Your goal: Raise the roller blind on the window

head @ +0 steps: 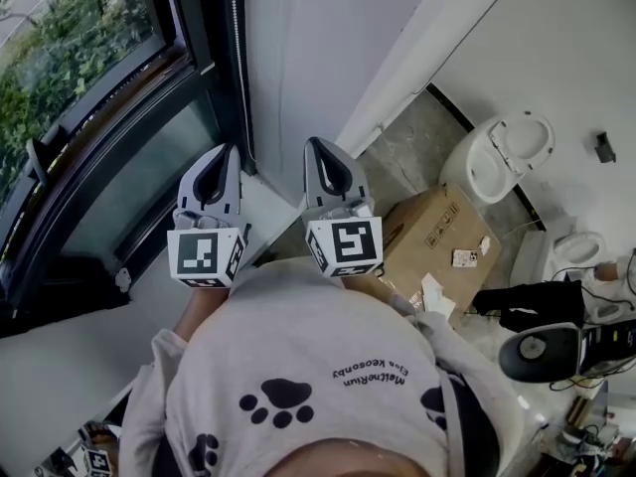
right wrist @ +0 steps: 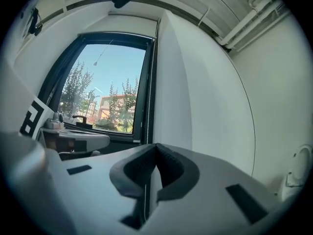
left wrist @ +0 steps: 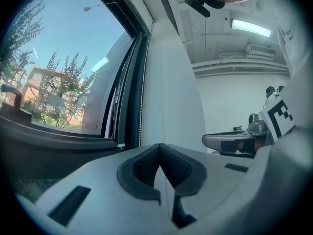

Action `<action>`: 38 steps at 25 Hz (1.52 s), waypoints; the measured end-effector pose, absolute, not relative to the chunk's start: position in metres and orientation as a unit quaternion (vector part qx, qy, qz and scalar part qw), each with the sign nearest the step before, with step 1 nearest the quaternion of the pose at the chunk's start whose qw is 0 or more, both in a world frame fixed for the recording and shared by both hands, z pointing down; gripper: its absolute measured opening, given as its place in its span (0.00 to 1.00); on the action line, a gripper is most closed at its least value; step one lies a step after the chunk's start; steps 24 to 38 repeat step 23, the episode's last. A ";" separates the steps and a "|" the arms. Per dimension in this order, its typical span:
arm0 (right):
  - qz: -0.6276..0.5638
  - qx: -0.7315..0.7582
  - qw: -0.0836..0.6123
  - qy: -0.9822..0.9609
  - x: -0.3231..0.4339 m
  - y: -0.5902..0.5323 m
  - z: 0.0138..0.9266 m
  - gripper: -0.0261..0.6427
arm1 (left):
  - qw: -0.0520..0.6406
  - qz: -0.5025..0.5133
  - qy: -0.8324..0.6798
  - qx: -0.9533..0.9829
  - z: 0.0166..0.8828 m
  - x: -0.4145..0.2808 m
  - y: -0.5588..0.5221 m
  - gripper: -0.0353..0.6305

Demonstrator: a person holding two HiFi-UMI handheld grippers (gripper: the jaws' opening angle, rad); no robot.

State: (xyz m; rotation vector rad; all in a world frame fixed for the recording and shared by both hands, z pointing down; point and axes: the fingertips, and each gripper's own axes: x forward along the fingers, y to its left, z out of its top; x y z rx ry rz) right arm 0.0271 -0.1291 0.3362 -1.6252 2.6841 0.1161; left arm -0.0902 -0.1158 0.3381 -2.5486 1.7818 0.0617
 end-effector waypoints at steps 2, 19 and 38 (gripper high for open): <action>0.040 -0.516 0.002 0.856 0.026 -0.126 0.336 0.05 | 0.013 0.019 0.571 -0.820 0.340 -0.089 -0.114 0.06; 0.041 -0.494 0.005 0.869 0.027 -0.125 0.341 0.05 | 0.013 0.018 0.571 -0.820 0.347 -0.073 -0.112 0.06; 0.040 -0.487 0.001 0.873 0.030 -0.123 0.345 0.05 | 0.013 0.017 0.574 -0.818 0.349 -0.066 -0.109 0.06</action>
